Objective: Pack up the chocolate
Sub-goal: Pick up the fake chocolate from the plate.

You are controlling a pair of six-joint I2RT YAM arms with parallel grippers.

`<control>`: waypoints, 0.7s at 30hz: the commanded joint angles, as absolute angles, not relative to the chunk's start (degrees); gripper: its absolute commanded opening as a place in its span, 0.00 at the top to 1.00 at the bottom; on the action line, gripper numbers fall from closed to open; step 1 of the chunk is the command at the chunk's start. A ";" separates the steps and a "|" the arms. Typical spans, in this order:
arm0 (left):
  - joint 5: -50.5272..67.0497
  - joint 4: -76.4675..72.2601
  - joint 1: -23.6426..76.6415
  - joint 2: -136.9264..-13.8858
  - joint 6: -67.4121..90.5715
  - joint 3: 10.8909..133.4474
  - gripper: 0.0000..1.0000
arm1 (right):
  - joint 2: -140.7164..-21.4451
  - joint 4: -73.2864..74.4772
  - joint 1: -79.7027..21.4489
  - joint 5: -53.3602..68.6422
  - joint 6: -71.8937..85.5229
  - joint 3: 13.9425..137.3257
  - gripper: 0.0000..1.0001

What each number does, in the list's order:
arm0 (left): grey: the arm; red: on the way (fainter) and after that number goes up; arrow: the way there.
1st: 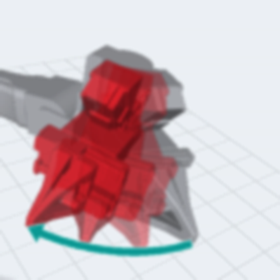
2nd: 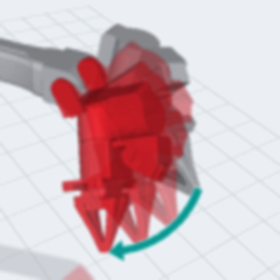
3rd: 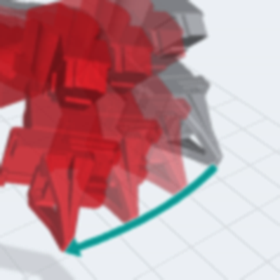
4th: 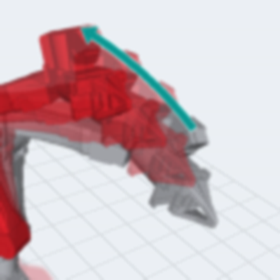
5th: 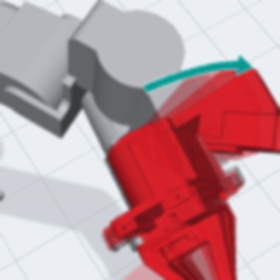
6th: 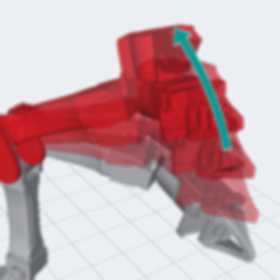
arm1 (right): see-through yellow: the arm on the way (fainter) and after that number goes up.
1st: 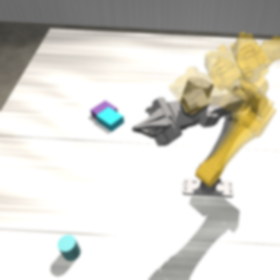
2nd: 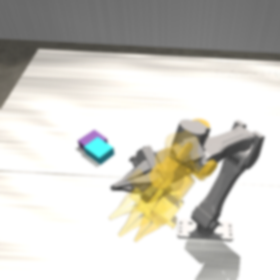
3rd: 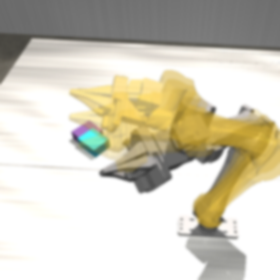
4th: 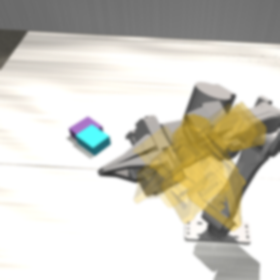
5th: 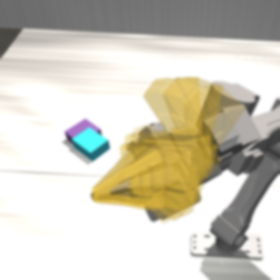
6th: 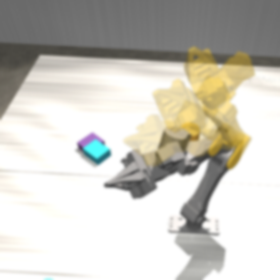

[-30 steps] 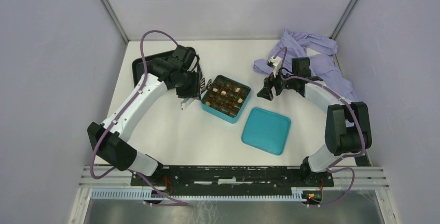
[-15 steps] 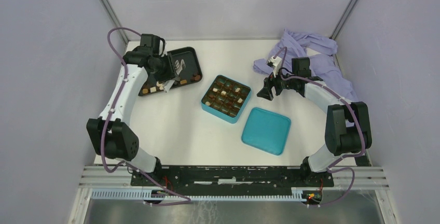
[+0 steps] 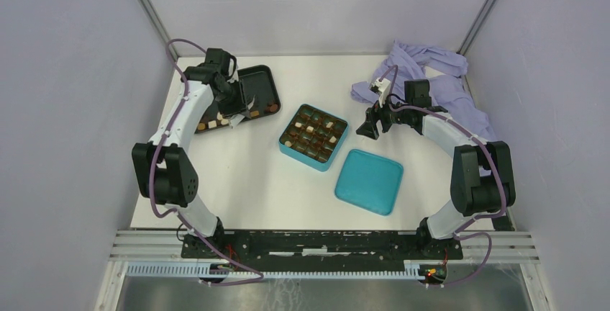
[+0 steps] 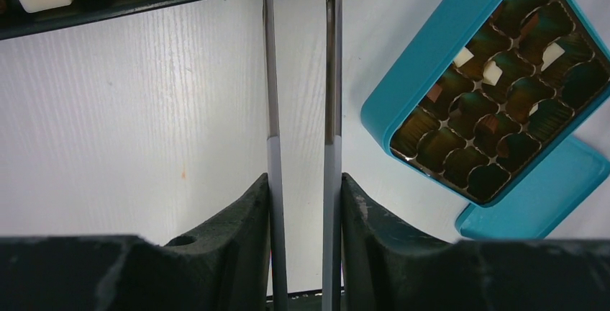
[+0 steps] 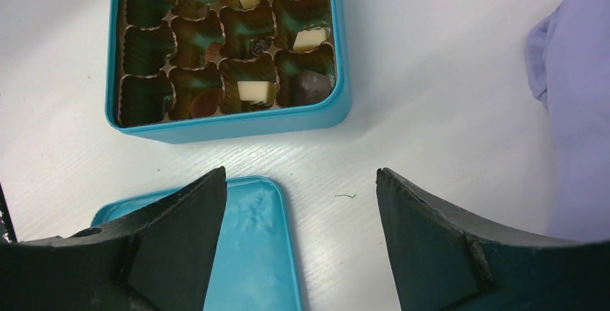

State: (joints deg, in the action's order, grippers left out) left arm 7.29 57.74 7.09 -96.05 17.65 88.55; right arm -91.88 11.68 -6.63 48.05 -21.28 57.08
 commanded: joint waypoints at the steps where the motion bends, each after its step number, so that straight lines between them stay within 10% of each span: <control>1: 5.37 57.87 7.00 -96.70 15.10 90.97 0.58 | -92.67 11.52 -6.58 49.76 -21.97 58.92 0.18; 21: 3.87 59.04 7.65 -99.31 15.43 91.42 0.51 | -92.84 11.45 -6.51 49.83 -22.06 58.79 0.18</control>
State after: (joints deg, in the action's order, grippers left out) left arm 5.08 58.72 7.27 -98.98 17.65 89.10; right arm -92.55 11.73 -6.63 48.05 -21.30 57.08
